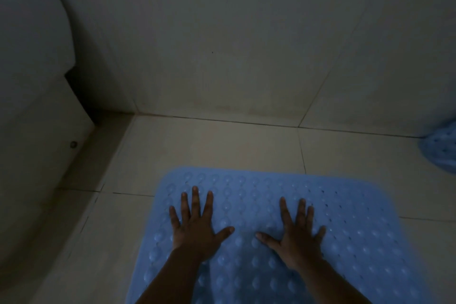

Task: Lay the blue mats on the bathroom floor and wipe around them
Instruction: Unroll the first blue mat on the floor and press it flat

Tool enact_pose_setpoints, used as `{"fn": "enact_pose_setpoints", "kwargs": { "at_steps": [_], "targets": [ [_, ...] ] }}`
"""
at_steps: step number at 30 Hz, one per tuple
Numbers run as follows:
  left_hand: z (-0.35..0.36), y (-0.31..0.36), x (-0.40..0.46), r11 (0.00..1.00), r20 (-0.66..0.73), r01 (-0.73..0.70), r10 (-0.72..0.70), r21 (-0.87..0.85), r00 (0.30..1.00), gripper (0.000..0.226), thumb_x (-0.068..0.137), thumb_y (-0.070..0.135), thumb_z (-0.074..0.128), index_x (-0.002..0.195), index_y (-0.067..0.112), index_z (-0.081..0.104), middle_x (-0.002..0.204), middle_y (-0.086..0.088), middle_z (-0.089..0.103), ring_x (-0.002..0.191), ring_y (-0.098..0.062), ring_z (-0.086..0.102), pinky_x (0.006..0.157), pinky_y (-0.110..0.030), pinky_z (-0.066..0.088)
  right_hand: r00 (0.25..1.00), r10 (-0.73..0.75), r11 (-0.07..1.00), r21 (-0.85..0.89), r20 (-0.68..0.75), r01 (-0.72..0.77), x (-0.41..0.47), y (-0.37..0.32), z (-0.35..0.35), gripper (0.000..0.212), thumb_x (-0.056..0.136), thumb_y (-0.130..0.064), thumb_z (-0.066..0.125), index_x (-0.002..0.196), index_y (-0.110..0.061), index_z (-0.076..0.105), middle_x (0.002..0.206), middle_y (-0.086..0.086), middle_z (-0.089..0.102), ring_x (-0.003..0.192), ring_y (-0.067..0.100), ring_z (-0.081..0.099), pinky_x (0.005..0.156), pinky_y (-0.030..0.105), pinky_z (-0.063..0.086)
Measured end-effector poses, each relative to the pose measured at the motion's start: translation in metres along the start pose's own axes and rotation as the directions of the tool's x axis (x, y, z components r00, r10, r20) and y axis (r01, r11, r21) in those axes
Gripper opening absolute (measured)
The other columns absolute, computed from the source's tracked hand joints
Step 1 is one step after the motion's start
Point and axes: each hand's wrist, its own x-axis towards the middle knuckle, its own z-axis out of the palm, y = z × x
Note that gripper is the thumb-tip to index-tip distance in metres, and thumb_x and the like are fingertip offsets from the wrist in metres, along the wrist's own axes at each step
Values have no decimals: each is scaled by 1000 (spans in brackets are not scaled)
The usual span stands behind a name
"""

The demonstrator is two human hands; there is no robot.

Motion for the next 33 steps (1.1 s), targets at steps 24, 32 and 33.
{"fn": "enact_pose_setpoints", "kwargs": {
  "at_steps": [24, 32, 33],
  "targets": [
    [-11, -13, 10, 999, -102, -52, 51, -16, 994, 110, 70, 96, 0, 160, 34, -19, 163, -5, -36, 150, -34, -34, 123, -60, -11, 1000, 7, 997, 81, -4, -7, 12, -1, -11, 114, 67, -99, 30, 158, -42, -10, 166, 7, -26, 153, 35, -21, 118, 72, 3],
    [-9, -45, 49, 990, -238, -114, 130, 79, 963, 102, 87, 89, 7, 160, 23, -19, 164, -1, -37, 149, -28, -38, 122, -63, -14, 935, -268, 921, 222, -234, 320, 24, -41, -18, 89, 80, -88, 31, 155, -39, 28, 170, -3, -5, 156, 19, -16, 123, 58, -3],
    [-5, -45, 49, 989, -280, -114, 136, 96, 950, 102, 89, 88, 7, 161, 20, -17, 165, -1, -34, 151, -27, -35, 122, -63, -12, 916, -295, 902, 237, -272, 361, 27, -47, -16, 90, 78, -89, 30, 153, -39, 33, 170, -2, -1, 156, 20, -12, 123, 58, -1]
  ]
}}
